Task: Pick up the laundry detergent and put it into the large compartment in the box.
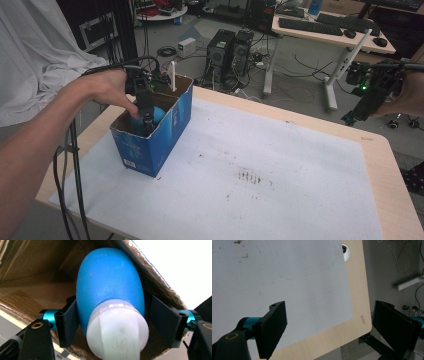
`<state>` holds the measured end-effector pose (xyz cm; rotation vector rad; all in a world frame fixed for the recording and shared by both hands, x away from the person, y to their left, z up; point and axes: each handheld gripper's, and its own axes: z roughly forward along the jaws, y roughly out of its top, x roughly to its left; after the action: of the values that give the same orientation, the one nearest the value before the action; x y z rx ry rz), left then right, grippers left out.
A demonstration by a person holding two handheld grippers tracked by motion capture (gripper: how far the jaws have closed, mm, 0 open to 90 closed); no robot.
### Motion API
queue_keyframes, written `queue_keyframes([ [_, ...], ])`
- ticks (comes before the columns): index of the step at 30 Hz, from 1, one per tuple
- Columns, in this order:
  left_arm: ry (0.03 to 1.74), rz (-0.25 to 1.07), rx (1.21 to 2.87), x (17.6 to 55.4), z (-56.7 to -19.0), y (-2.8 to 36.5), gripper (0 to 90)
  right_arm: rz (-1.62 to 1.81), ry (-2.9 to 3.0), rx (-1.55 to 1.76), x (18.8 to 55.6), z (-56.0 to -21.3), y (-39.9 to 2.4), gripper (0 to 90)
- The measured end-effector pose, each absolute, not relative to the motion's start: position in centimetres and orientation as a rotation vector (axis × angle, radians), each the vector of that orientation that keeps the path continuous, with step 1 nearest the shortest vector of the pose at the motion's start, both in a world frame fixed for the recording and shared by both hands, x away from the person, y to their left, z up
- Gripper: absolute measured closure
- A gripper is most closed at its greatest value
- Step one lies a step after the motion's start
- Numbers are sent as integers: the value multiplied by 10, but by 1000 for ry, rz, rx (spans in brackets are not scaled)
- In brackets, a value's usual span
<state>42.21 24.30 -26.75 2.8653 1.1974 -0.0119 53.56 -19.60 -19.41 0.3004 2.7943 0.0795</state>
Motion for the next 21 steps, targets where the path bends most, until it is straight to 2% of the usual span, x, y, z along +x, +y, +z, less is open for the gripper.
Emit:
queue_keyframes([
  [21,1171,93,2830,422,-220,237,228,85,2794,310,533,-192,-197,119],
])
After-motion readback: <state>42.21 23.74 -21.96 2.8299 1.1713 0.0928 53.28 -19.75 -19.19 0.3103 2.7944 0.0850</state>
